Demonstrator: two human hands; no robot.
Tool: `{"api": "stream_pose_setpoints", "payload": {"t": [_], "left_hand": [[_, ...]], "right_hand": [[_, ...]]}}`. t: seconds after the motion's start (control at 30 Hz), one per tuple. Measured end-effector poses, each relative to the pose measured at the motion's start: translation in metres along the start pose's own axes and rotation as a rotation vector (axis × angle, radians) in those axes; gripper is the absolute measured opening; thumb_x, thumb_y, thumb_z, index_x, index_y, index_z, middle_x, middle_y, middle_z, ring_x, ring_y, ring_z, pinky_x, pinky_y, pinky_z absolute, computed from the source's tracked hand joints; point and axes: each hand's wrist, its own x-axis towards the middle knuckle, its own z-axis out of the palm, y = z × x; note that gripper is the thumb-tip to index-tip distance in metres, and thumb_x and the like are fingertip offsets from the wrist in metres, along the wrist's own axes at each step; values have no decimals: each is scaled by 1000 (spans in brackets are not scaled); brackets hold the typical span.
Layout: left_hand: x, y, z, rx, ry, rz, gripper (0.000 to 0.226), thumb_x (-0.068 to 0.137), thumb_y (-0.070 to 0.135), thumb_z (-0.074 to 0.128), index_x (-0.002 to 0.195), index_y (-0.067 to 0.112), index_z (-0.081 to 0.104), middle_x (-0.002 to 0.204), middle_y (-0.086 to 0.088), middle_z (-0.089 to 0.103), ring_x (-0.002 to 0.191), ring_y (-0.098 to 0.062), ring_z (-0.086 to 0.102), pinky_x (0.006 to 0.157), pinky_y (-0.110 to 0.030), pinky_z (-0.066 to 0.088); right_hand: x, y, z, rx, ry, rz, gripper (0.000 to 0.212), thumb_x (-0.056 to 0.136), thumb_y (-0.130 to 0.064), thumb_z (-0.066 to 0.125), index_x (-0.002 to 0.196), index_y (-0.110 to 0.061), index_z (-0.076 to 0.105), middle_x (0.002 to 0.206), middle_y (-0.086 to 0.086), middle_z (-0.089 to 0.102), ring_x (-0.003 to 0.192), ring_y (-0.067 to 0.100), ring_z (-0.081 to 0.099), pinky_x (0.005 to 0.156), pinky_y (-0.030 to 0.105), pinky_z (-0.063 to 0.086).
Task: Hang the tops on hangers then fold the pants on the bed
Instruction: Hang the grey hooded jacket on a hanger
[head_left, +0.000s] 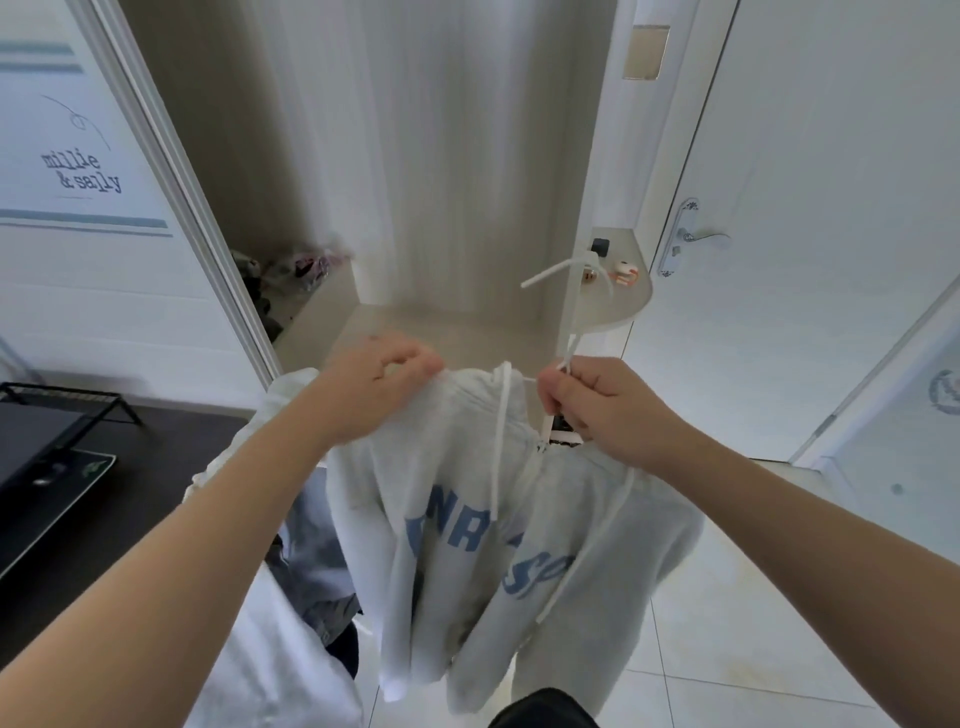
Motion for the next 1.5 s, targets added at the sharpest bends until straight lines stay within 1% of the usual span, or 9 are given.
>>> {"api": "stream_pose_setpoints", "payload": {"t": [0.17,0.3,0.47,0.67,0.87,0.93,1.07,1.27,1.5], "left_hand": [[-25,-41,18,-4,97,-102,54,89,28,77,136,27,51,111,9,57,91,-10,54,78,-24,40],[-19,-53,6,137,157,-89,9,96,23,66,98,15,66,82,2,65,82,-25,61,74,-35,46],[-19,-52,-14,49,276,-77,19,91,26,72,76,38,68,64,17,63,68,1,58,60,-17,36],[-28,-60,-35,-204,401,-92,25,89,16,77,81,40,75,78,9,73,80,-16,69,76,-28,53],[-16,-31,-23,213,123,-43,16,95,26,69,111,27,70,137,8,58,130,-18,49,110,-34,38],[-12,-5,-8,61,52,104,22,101,36,57,119,28,68,124,16,63,113,1,54,97,-18,41],[-6,23,14,-3,71,212,27,105,32,49,90,19,67,74,10,60,72,-3,54,67,-25,39],[-4,3,5,-203,302,127,14,100,26,62,95,22,74,77,6,67,75,-5,59,66,-12,41],[23,1,-27,-157,442,202,15,102,30,58,88,31,65,75,17,60,72,0,54,66,-10,37]], "right_hand": [[-4,10,-10,12,68,47,40,106,-30,49,70,-15,60,48,-13,42,44,3,37,50,12,35],[-5,14,-20,-3,35,68,41,106,-30,48,71,-13,59,49,-12,39,45,7,33,47,16,33],[-3,7,-27,-63,-22,67,42,106,-32,47,70,-16,60,47,-12,40,45,10,34,49,17,34],[-7,10,-30,-115,-41,84,41,106,-28,48,70,-13,61,46,-14,42,46,7,36,53,19,36],[3,-9,-8,-107,44,21,42,104,-30,51,63,-25,58,47,-14,46,45,3,39,50,13,37],[10,-18,-2,-140,20,-20,40,104,-30,51,66,-24,61,47,-15,47,45,2,41,51,12,37],[23,-25,-1,-154,9,-38,35,102,-35,54,72,-24,66,48,-15,46,46,3,40,50,14,36],[7,-6,-53,-187,-95,-26,29,89,-57,59,113,-41,65,105,-21,66,99,1,63,82,15,50],[-16,11,-59,-322,-20,96,21,101,-44,52,89,-33,66,86,-17,69,84,9,66,71,24,48]]}}
